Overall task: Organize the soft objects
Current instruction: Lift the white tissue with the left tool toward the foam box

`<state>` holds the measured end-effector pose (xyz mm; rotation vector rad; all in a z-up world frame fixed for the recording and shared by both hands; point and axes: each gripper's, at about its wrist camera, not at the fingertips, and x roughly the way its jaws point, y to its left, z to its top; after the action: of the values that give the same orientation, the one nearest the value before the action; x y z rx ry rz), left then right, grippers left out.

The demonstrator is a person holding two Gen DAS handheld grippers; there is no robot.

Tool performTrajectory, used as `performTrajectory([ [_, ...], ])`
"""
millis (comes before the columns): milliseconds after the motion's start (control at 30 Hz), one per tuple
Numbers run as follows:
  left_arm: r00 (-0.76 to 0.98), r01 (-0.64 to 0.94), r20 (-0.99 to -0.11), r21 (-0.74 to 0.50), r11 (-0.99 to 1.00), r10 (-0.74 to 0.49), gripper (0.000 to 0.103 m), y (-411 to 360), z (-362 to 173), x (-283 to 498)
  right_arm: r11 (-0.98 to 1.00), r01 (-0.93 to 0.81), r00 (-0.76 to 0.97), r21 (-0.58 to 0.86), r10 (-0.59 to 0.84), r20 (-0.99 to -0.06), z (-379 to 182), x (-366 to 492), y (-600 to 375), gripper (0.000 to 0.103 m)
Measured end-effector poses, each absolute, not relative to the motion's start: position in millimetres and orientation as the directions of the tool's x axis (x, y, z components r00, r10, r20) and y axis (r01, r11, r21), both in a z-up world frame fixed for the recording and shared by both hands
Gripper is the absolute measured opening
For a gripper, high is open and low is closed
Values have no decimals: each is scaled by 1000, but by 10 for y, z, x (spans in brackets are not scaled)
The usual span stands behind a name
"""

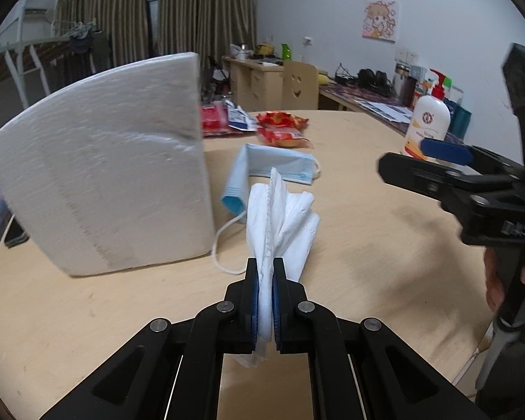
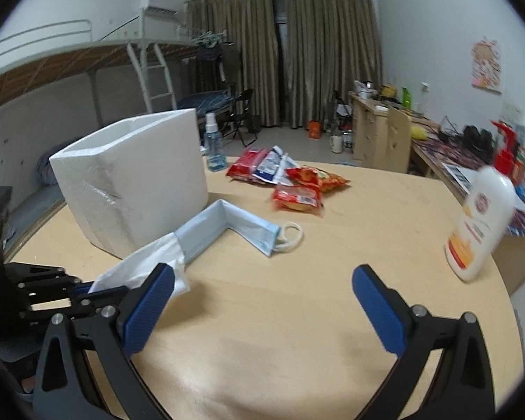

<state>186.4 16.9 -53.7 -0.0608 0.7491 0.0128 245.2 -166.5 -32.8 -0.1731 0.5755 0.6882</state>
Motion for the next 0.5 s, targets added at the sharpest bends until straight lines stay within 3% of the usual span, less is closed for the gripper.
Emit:
performTrajectory([
  [500, 732, -106, -680, -48, 993, 45, 7, 449, -518, 1601, 690, -724, 529, 22, 575, -624, -379, 2845, -1195, 103],
])
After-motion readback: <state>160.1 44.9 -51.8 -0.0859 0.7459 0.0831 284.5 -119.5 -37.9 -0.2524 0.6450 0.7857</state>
